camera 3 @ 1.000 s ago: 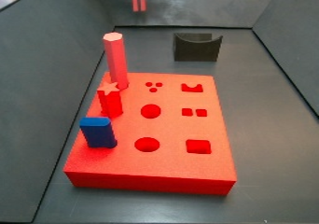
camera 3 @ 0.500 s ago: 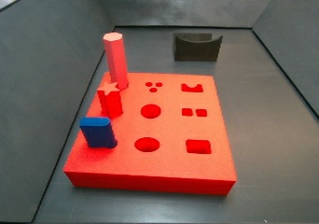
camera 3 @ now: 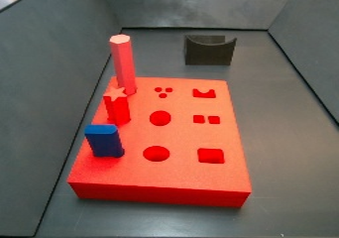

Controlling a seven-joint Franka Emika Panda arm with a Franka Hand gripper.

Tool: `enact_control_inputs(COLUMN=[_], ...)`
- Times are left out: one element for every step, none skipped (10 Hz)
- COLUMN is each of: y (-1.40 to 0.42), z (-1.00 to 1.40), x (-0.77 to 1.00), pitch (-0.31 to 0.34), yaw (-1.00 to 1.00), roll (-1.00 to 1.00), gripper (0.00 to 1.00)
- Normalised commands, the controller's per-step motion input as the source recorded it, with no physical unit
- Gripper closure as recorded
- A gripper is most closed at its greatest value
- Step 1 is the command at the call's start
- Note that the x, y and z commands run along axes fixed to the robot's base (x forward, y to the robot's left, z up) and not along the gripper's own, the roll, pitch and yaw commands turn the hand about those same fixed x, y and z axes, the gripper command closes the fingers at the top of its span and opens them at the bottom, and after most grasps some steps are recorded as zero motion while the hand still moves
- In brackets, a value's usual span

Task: Pick up the double-square object. Move up. Move to above the board. Insert the double-square object.
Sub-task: Move to above the board.

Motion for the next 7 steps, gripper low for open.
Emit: enact_control_inputs(y=[-0.05,-0.04,-0.03,-0.03,-0.02,-0.02,-1.00], z=[1.00,0.90,0.68,0.52,0.30,0.19,0.00], x=[0.05,0.04,0.02,0.01,0.01,0.01,0.09], pitch=[0.096,0.091,0.092,0.088,0.084,0.085,0.360], yaw=[0.05,0.05,0.05,0.05,0.05,0.05,-0.74], roll=[0.11,0.11,0.11,0.11,0.09,0.08,-0.45], gripper=[1.00,1.00,1.00,1.00,1.00,1.00,1.00])
